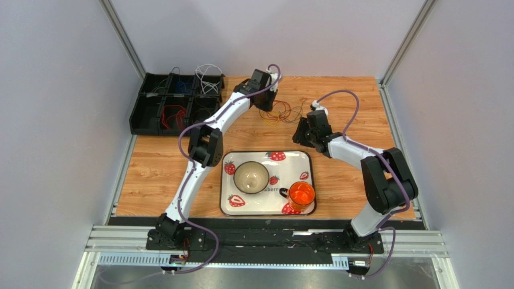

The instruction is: Untangle the cables

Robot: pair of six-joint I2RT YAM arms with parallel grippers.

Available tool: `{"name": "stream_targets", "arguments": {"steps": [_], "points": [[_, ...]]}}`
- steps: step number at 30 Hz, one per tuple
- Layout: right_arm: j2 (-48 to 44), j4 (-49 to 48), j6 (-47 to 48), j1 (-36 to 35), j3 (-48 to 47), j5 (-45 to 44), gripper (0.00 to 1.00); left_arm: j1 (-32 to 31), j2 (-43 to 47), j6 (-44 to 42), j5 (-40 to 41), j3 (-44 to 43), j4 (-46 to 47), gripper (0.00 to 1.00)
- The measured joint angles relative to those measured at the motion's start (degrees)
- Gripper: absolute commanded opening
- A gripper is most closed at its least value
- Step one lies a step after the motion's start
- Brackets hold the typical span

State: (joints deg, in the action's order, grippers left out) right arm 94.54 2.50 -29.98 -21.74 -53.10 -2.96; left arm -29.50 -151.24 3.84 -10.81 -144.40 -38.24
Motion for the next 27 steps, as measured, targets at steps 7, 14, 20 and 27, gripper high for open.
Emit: {"name": "stream_targets", "arguments": {"steps": [7, 14, 20, 27], "points": [[0.15, 0.37, 0.02, 0.00, -0.24, -0.02, 0.45, 0.00, 0.00, 0.11, 1.11, 3.41, -3.10, 0.00], [0.24, 0.50, 0.02, 0.00, -0.24, -0.07, 0.45, 0.11, 5.35, -0.31, 6.58, 12.61, -4.98, 0.00], [1.31, 1.81, 0.28, 0.00, -2.47, -1.31, 0.48, 0.50, 9.81, 0.52, 8.61, 19.10, -8.00, 0.00], [11.13, 6.71, 2.40, 0.00, -18.56, -1.25, 0.50, 1.14, 14.93, 1.44, 13.31, 21.62, -15.17, 0.08]]}}
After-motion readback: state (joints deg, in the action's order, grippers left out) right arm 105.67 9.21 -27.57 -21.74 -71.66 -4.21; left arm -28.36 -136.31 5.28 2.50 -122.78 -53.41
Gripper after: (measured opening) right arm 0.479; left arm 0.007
